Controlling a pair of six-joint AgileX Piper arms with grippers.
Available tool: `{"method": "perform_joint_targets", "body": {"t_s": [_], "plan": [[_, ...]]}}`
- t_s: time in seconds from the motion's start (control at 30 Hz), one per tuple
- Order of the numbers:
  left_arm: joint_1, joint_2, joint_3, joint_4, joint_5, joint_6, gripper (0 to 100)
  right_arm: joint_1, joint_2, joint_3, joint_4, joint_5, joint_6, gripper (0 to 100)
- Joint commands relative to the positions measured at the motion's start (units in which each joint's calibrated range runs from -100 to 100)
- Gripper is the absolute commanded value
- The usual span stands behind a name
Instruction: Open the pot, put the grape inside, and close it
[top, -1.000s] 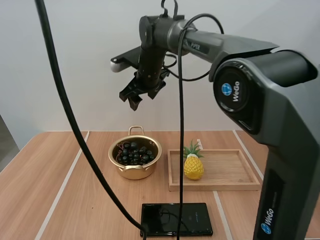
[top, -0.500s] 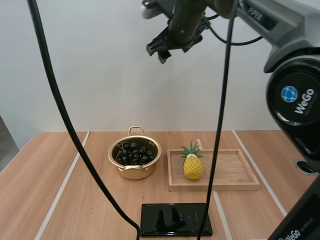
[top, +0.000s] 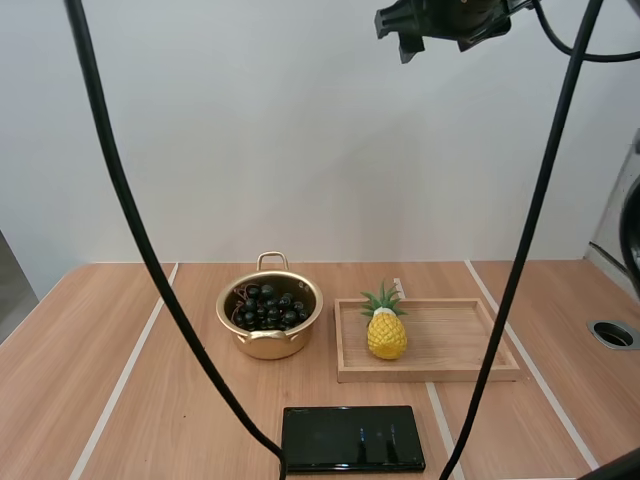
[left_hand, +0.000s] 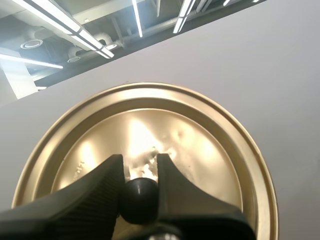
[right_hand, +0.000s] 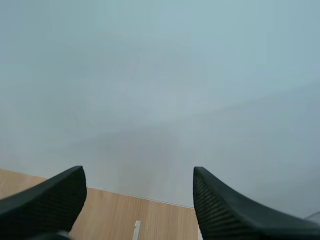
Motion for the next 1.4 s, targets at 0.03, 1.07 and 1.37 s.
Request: {"method": "perform_joint_targets", "body": {"t_s": [0.03,1.07,1.37], "plan": [[0.06,0.29,3.16,-1.32,-0.75,-1.14,0,-1.79,-3.55,-0.55,0.5,-0.65,0.72,100],[0.06,0.43,50.93,-9.08,-18.07,-2.15,0,-2.08,-16.42,-0.55,-3.94,7.67,6.41,0],[0.06,2.25,63.53,-10.28,-26.5,-0.3,0,-2.08,-17.81,-0.55,-3.85,7.67,6.41,0]]}}
